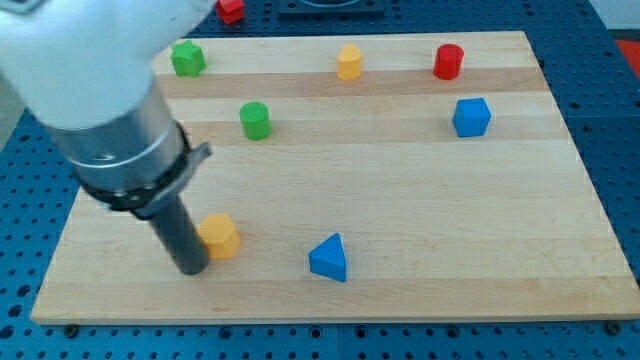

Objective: Move yellow hexagon towards blue triangle

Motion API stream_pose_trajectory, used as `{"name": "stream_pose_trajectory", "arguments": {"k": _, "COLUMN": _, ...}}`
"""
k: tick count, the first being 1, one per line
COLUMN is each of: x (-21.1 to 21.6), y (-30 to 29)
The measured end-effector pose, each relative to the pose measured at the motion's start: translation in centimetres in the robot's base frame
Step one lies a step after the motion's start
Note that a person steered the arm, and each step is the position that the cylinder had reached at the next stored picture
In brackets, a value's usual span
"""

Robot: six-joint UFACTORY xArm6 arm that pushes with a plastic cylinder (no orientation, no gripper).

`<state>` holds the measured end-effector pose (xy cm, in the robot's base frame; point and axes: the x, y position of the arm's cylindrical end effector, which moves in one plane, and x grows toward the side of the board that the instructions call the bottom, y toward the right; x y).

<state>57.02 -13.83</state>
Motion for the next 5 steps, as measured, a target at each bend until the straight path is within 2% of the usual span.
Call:
{"name": "stream_pose_trajectory", "arguments": {"k": 4, "x": -4.4, "y": -1.5}}
{"name": "stream_pose_trajectory", "arguments": {"k": 5, "x": -5.9, "y": 0.4}}
